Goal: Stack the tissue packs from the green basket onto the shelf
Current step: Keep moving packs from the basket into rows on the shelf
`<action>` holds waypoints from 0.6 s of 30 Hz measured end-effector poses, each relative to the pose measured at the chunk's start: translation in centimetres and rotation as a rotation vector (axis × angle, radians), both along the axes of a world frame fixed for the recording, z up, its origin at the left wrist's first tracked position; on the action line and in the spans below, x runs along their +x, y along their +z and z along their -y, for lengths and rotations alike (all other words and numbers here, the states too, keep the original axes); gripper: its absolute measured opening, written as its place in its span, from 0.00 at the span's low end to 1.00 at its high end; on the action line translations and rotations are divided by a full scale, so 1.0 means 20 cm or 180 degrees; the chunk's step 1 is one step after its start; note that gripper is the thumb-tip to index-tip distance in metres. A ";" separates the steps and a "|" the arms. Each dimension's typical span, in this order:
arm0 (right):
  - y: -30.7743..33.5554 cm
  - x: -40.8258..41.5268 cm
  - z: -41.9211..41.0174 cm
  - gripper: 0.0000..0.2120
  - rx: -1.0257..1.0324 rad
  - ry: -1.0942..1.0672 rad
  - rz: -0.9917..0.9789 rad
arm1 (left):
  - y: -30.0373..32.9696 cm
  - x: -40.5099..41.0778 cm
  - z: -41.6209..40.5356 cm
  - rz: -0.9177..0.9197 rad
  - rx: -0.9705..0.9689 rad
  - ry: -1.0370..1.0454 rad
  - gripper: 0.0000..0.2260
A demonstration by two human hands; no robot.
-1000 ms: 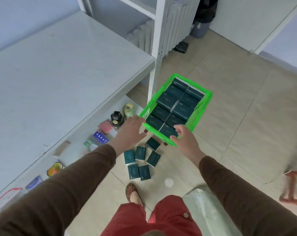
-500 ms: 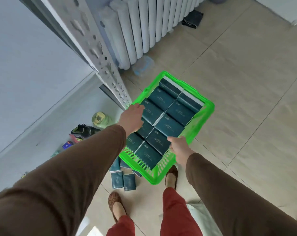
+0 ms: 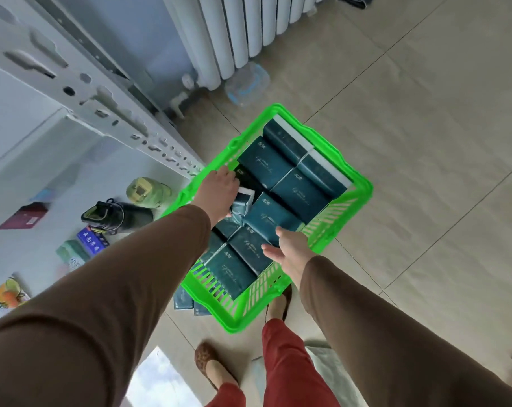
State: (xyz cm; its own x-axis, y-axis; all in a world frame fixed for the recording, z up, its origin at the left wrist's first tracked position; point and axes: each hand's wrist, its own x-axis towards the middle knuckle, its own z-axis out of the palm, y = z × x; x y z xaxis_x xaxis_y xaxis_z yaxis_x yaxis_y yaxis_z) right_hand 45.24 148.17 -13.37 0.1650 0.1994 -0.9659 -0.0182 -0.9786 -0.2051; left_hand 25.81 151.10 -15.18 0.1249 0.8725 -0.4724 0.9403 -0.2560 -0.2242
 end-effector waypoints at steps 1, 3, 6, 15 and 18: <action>0.03 0.00 -0.01 0.19 0.0068 0.0079 -0.0063 | 0.02 -0.02 0.03 -0.0001 0.0071 0.0047 0.25; 0.10 0.01 -0.01 0.16 0.0228 0.0166 -0.0114 | 0.07 -0.06 0.11 0.0135 0.0119 0.0266 0.26; 0.23 0.00 0.04 0.08 0.0698 0.0277 -0.0074 | 0.23 -0.11 0.28 0.0603 0.0265 0.1120 0.26; 0.91 -0.43 0.70 0.12 0.2361 0.1473 -0.0560 | 1.00 -0.61 1.35 0.2126 0.1021 0.2989 0.26; 1.11 -0.71 1.04 0.12 0.2640 0.1818 -0.0903 | 1.25 -0.86 1.84 0.2334 0.1349 0.3251 0.25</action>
